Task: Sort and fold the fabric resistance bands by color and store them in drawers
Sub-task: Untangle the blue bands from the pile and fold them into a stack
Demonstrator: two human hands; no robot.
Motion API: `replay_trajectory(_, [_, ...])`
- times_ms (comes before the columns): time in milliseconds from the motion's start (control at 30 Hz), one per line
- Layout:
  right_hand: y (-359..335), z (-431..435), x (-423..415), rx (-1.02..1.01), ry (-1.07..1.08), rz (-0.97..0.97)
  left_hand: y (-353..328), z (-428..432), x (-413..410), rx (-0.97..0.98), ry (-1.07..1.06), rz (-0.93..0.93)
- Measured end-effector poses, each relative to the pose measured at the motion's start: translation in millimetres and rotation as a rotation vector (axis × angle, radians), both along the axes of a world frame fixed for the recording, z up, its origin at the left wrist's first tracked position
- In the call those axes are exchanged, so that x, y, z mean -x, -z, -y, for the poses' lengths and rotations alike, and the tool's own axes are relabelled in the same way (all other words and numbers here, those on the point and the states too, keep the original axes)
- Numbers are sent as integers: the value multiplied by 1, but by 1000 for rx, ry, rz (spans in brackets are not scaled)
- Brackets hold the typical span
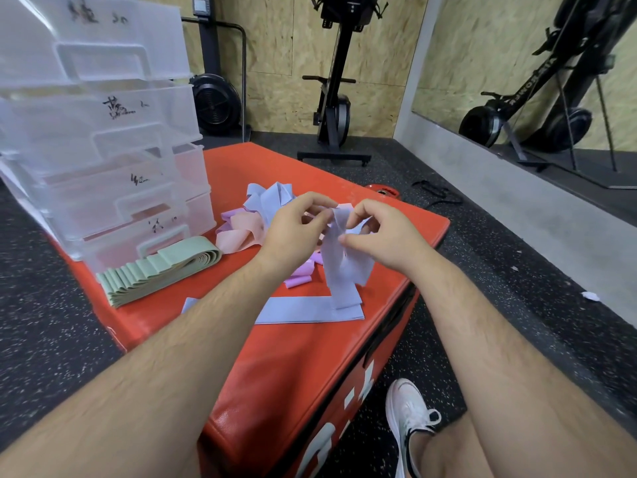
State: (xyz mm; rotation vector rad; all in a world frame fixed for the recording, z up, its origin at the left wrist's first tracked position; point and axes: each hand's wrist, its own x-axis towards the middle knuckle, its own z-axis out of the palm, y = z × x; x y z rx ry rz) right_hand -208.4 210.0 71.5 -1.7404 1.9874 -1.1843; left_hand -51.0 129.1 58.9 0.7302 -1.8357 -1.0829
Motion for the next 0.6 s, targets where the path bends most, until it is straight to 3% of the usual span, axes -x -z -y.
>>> replay_trajectory(300, [6,7,-15,44,14,169,0,3,-6,50,-20,-32])
replay_trajectory(467, [2,11,-28,100,62,125,-3,7,-15,109,-64,-27])
replay_trajectory(600, [2,12,-34,11,-28,222,-6,7,-21,112,-52,-21])
